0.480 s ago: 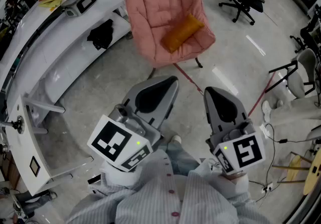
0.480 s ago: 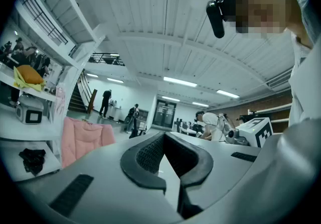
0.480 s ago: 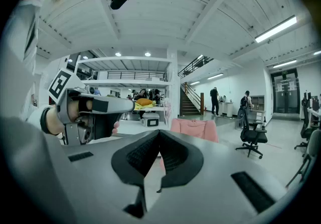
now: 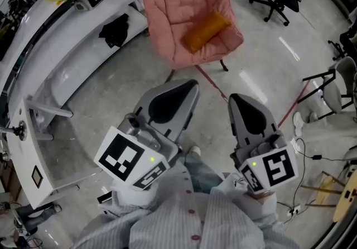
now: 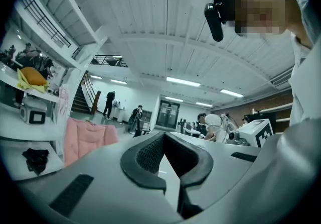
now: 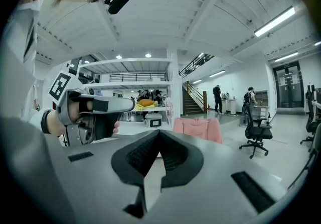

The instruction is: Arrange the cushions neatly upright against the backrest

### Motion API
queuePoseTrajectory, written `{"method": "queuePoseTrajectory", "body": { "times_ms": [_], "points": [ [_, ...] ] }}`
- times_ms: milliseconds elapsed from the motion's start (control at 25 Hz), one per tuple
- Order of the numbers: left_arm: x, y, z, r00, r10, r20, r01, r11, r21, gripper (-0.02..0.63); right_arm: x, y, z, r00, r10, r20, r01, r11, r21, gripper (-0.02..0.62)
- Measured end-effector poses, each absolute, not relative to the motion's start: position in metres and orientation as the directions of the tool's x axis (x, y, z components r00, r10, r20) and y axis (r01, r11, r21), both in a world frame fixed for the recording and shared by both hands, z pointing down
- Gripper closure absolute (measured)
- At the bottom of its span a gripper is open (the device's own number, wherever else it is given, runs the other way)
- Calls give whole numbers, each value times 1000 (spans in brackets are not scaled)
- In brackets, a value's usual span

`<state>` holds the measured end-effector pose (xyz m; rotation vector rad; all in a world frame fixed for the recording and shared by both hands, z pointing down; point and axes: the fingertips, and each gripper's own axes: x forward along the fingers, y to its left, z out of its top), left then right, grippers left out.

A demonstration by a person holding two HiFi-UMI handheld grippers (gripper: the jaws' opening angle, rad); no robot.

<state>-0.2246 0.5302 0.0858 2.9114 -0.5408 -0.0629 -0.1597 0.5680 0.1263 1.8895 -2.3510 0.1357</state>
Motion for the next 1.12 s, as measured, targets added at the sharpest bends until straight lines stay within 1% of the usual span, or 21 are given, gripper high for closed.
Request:
{"method": "queuePoseTrajectory", "body": {
  "times_ms": [360, 560, 800, 1120],
  "points": [
    [-202, 534, 99, 927, -374, 16, -370, -907, 201, 595, -141, 571, 139, -242, -956, 166, -970, 243, -14, 583],
    [-193, 515, 102, 921, -390, 18, -386, -902, 195, 595, -125, 557, 147, -237, -957, 165, -971, 235, -30, 582],
    [-178, 459, 104, 919, -394, 11, -389, -902, 187, 595, -105, 509, 151, -216, -962, 167, -976, 214, -28, 583],
    [-151, 355, 91, 931, -366, -2, -361, -918, 167, 595, -80, 408, 140, -190, -968, 164, -981, 191, -5, 583]
  ]
}}
